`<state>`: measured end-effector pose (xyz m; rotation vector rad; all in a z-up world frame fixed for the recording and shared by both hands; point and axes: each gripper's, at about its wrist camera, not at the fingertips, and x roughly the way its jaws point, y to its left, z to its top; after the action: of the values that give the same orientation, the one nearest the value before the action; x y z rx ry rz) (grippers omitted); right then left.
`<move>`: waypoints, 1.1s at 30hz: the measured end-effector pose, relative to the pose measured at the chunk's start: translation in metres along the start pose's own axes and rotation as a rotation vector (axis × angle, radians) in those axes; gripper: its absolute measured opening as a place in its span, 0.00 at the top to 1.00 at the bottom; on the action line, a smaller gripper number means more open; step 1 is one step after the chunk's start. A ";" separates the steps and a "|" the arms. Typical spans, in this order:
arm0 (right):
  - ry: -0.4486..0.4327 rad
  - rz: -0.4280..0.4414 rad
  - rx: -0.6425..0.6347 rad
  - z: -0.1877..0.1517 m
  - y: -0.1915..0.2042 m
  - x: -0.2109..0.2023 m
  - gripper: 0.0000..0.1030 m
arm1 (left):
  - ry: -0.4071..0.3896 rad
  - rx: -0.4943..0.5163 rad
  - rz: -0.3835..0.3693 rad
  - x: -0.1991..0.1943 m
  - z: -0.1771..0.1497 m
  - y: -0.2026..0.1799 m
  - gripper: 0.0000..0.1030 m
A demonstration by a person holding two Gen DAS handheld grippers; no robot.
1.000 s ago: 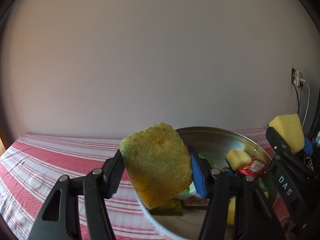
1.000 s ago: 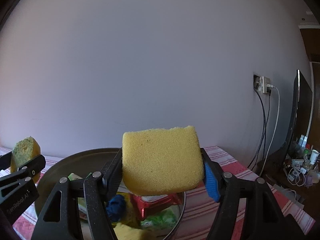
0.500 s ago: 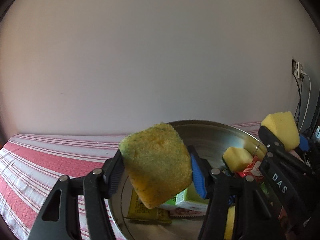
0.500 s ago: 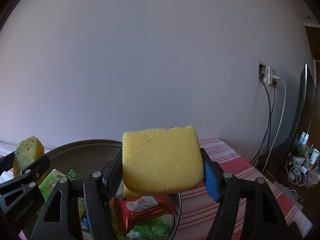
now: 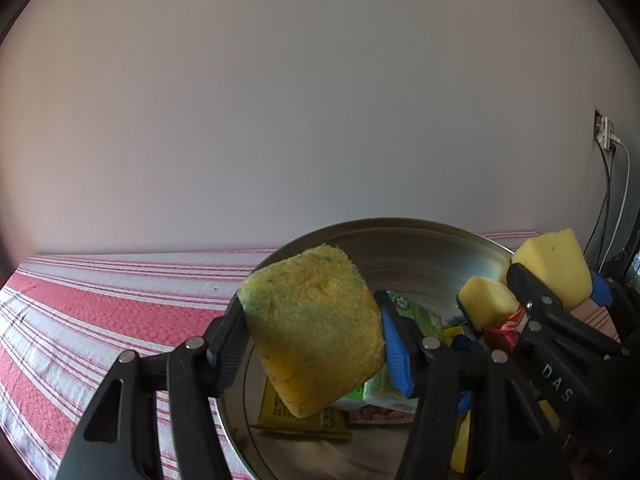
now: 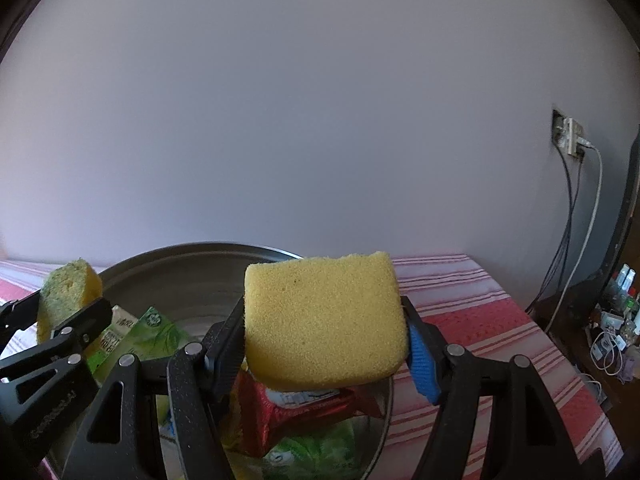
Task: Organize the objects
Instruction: 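Carry both sponges over the tin and release them inside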
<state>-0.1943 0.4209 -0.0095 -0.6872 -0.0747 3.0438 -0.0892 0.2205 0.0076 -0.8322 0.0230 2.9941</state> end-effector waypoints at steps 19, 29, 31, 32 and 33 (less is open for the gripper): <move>0.066 0.081 -0.080 -0.011 0.032 -0.007 0.31 | 0.034 0.018 0.019 0.030 -0.002 -0.038 0.44; 0.080 0.100 -0.092 -0.012 0.033 0.001 0.30 | 0.046 0.022 0.038 0.031 -0.008 -0.039 0.44; 0.082 0.103 -0.097 -0.012 0.034 0.003 0.30 | 0.049 0.020 0.038 0.031 -0.009 -0.041 0.44; 0.084 0.104 -0.095 -0.012 0.034 0.004 0.30 | 0.054 0.014 0.034 0.032 -0.009 -0.041 0.44; 0.086 0.107 -0.094 -0.014 0.036 0.004 0.30 | 0.059 0.007 0.034 0.033 -0.009 -0.042 0.44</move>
<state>-0.1918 0.3862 -0.0256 -0.8539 -0.1865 3.1245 -0.1108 0.2628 -0.0173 -0.9279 0.0494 2.9983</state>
